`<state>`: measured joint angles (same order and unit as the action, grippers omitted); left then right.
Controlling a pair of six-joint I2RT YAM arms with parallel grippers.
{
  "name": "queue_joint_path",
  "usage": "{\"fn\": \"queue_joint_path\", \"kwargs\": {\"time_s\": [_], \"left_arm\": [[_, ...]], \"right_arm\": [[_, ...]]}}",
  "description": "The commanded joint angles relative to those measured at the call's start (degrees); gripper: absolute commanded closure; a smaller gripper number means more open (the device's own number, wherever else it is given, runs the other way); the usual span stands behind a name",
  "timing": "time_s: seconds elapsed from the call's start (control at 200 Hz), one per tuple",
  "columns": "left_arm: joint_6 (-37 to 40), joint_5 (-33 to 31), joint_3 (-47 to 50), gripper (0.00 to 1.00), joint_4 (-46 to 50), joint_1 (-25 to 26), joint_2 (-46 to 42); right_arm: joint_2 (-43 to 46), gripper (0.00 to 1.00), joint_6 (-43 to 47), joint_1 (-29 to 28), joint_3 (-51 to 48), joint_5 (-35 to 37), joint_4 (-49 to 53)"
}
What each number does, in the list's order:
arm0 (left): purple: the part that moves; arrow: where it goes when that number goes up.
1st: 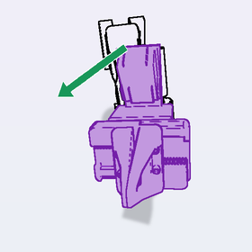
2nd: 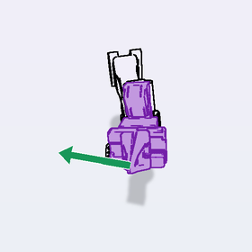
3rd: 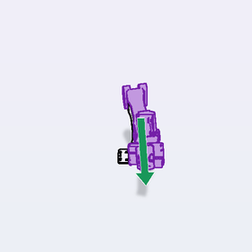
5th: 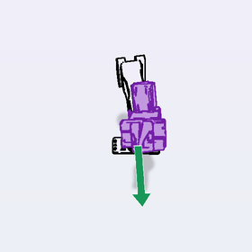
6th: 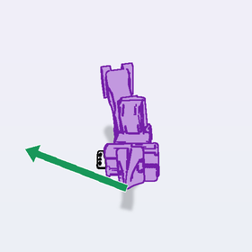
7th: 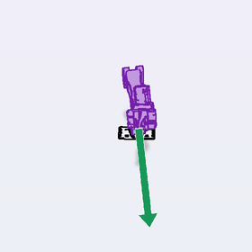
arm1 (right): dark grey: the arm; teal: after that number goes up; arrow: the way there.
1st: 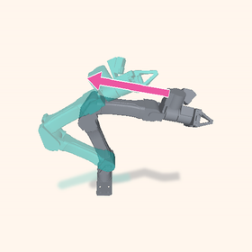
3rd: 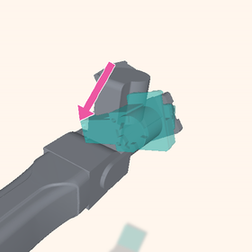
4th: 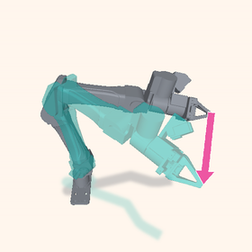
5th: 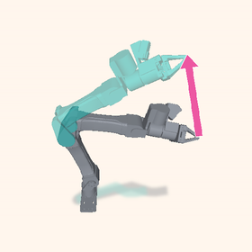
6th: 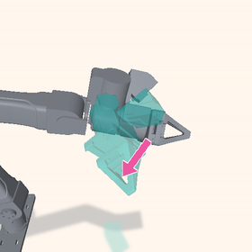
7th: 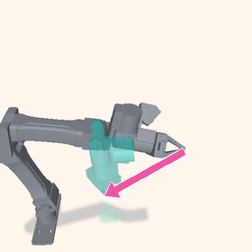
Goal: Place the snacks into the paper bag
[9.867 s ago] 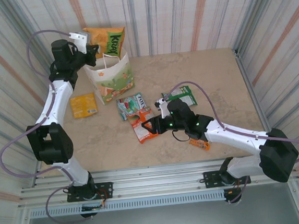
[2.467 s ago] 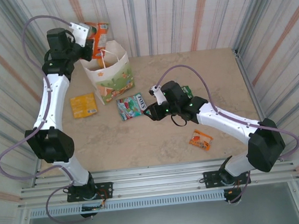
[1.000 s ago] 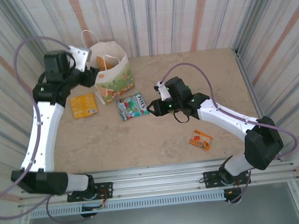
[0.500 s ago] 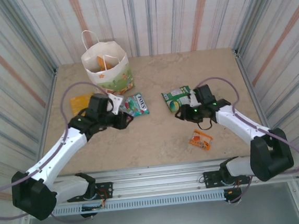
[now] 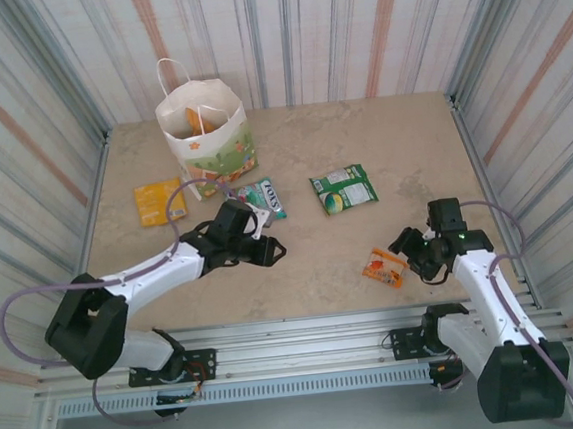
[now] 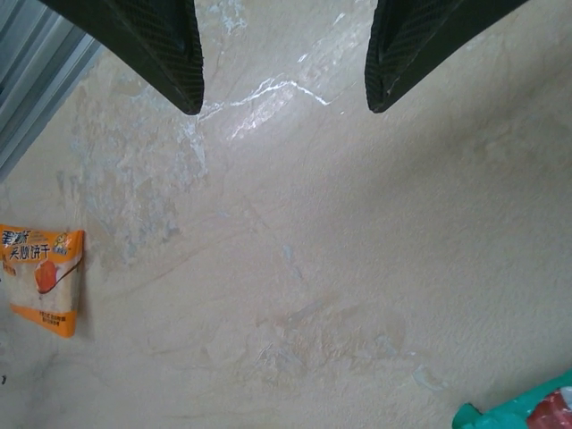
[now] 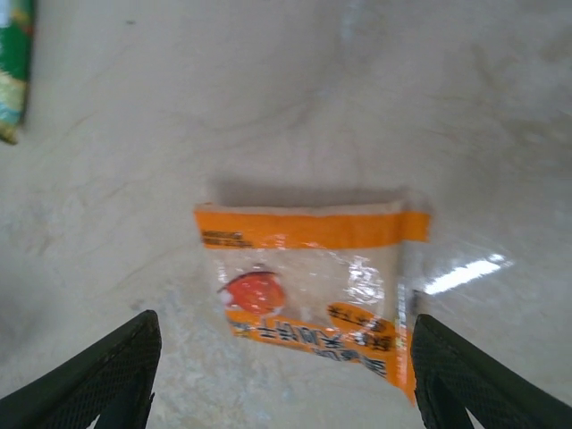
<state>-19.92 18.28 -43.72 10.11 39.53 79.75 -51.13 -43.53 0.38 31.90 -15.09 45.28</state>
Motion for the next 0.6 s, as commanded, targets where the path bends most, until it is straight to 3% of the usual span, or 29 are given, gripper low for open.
{"fn": "queue_joint_path", "kwargs": {"time_s": [0.0, 0.281, 0.596], "left_arm": [[-1.0, 1.5, -2.5, 0.48, -2.4, 0.6, 1.1], [-0.8, 1.6, -2.8, 0.48, -1.6, 0.7, 1.4], [-1.3, 2.1, -3.0, 0.48, -2.1, 0.7, 2.3]], "right_arm": [[-3.1, 0.25, -3.1, 0.3, -1.0, 2.4, 3.4], [-11.9, 0.29, -4.6, -0.7, -3.3, -8.6, -6.7], [-18.2, 0.33, -8.3, -11.4, -0.8, -9.9, -16.2]]}}
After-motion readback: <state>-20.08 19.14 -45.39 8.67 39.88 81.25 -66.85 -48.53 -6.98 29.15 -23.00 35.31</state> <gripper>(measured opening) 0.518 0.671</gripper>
